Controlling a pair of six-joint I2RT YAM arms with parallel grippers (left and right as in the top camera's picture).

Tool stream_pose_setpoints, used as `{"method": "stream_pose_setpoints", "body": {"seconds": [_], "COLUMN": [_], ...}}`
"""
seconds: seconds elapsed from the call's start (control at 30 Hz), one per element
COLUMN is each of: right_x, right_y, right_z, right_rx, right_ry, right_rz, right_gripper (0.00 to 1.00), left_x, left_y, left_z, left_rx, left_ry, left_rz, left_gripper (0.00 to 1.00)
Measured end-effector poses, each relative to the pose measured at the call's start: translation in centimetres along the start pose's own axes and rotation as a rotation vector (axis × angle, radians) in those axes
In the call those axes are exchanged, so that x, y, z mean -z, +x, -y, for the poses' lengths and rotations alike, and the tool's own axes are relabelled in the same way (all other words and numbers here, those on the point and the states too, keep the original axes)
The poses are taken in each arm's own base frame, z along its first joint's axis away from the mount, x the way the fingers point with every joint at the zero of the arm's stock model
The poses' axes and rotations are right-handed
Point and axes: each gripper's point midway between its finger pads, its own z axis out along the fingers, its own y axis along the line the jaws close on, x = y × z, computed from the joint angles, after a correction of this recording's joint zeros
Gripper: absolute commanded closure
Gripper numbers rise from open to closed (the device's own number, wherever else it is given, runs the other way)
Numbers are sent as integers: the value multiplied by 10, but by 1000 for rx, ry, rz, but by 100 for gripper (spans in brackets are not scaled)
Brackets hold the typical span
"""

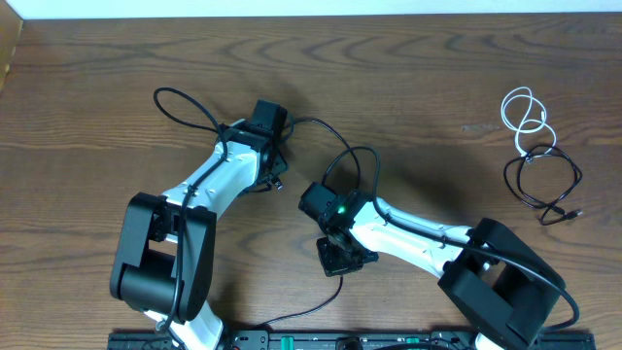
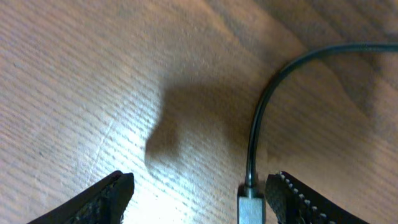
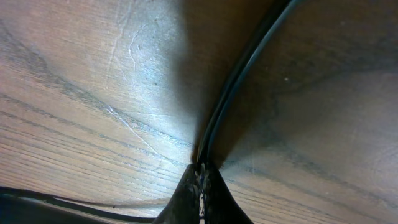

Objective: Untangle cables
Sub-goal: 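Pull the black cable left with the left gripper while the right holds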

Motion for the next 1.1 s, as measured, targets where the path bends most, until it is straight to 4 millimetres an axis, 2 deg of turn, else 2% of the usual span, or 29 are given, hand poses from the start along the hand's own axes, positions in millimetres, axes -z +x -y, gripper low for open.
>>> {"method": "stream_pose_setpoints", "body": {"seconds": [0.13,0.37,0.47,0.57,0.73,0.83,0.9,1.1], "right_x": [0,0,0,0,0,0,0,0], "right_y": [0,0,0,0,0,0,-1,-1], "right_z": [0,0,0,0,0,-1,-1,-1], "right_rx": [0,1,0,0,1,1,2,-1], "right_ry": [0,0,0,0,0,-1,-2,-2], "right_rz": [0,0,0,0,2,2,3,5], "right_gripper": [99,99,99,99,99,99,99,99], "left_x": [-3,-11,-18,-21,-22,-21,-21,-21], "left_y": [-4,-1,-2,-3,-4,-2,-3,1], "left_z": [3,4,6,10,8,-1,-11,-62], "left_rx": [9,5,6,4,-30,-38,-32,34], "left_ry": [17,17,17,21,6,-22,-48,-162], "left_rz": [25,26,29,33,27,7,-13,-123], "left_gripper": [41,52,69,81,81,81,87,89]}}
